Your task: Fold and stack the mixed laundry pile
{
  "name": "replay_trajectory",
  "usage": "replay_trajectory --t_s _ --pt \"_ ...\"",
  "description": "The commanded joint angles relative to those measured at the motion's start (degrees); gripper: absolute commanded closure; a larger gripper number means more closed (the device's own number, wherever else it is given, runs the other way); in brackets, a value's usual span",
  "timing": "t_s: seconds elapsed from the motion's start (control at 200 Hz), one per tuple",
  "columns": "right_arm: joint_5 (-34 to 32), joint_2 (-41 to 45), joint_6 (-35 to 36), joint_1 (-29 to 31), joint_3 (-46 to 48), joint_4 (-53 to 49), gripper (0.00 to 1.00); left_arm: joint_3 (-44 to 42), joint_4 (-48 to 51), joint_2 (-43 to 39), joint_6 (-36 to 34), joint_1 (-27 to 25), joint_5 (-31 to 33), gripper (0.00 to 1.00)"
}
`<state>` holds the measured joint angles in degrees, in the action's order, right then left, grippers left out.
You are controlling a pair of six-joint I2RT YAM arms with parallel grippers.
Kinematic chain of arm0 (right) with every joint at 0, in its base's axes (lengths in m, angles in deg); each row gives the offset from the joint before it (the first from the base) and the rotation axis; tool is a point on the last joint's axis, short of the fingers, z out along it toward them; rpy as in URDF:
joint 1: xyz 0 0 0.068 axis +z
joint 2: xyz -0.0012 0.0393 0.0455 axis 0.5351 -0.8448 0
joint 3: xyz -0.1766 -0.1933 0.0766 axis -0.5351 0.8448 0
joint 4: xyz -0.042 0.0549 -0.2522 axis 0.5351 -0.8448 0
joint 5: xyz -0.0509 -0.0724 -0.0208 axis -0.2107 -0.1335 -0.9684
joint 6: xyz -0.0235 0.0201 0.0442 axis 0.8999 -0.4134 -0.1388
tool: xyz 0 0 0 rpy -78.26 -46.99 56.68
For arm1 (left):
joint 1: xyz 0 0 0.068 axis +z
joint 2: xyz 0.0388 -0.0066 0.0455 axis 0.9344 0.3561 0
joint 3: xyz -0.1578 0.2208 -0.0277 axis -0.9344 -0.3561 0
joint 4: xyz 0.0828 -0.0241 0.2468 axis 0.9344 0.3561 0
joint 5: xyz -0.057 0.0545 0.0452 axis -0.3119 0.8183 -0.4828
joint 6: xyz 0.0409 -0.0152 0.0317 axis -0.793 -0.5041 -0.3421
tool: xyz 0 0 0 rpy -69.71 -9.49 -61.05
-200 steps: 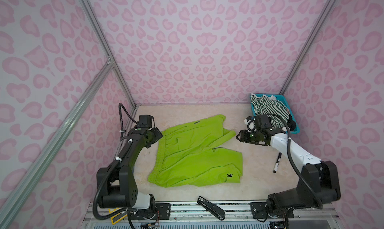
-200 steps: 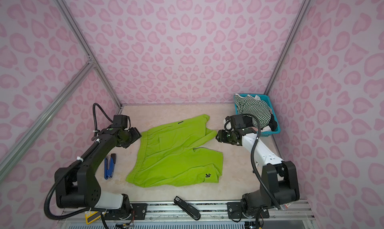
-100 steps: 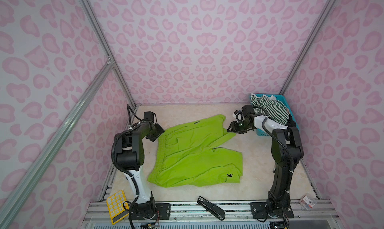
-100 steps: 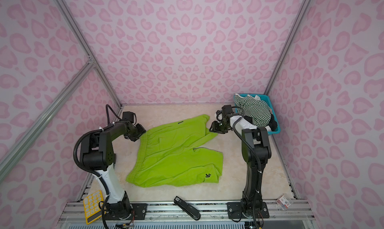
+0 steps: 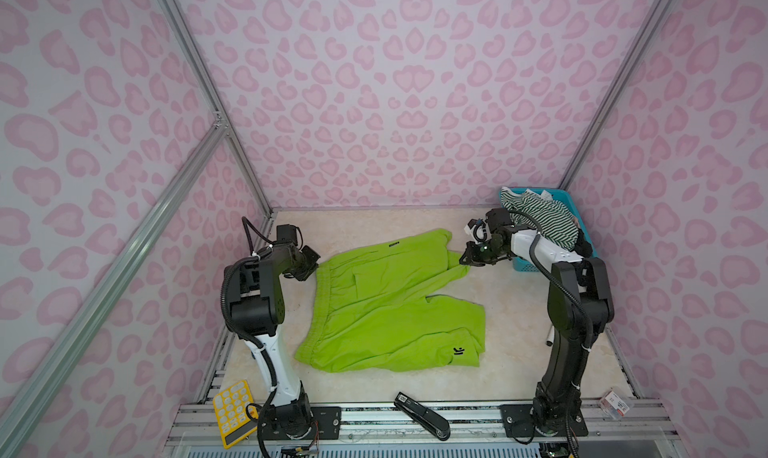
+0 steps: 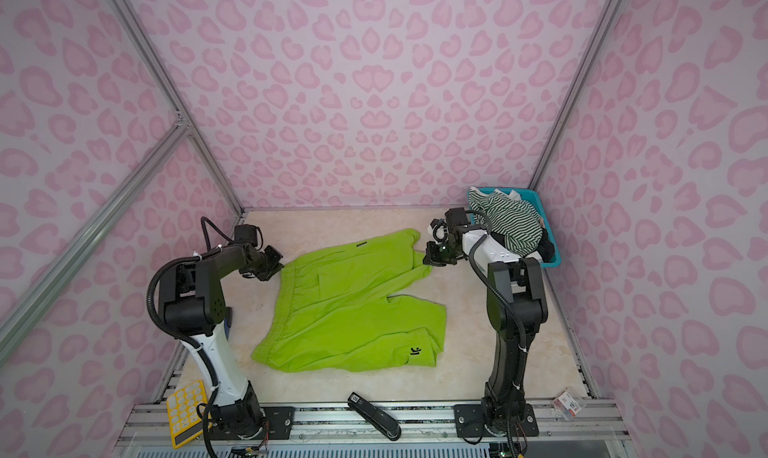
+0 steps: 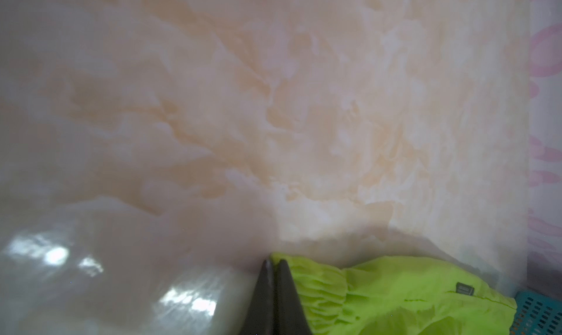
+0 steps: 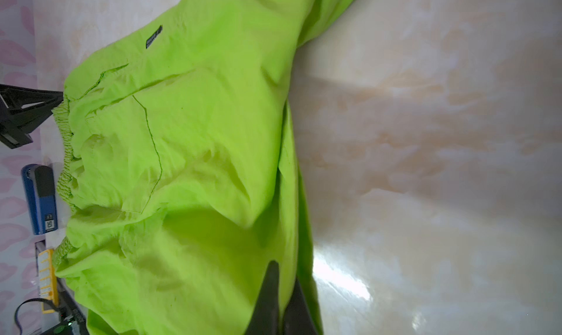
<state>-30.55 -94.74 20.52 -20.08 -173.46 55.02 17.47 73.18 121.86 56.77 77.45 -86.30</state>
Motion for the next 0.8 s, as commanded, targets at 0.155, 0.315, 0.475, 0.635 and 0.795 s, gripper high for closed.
replay_trajectory --t_s 0.155,0.315,0.475,0.635,0.795 --pt "-16.2 12.0 0.9 1.5 8.6 -3.5 1.0 3.1 2.8 -1.4 -0.9 1.3 0.3 0.98" --pt "-12.5 14.2 0.2 5.5 15.6 -2.7 0.92 3.3 2.4 -1.0 -0.9 1.5 -0.4 0.98" --pt "-17.9 12.5 -2.6 6.5 17.6 -0.2 0.71 3.8 1.7 0.2 -0.8 1.5 -2.6 0.98" --pt "-20.5 11.2 -3.2 5.7 14.1 -0.3 0.54 5.1 2.8 0.9 -1.8 1.5 -2.6 0.98" --pt "-17.3 3.9 -1.8 4.4 5.7 -1.2 0.52 6.5 3.9 1.9 -2.0 1.5 -2.9 0.98"
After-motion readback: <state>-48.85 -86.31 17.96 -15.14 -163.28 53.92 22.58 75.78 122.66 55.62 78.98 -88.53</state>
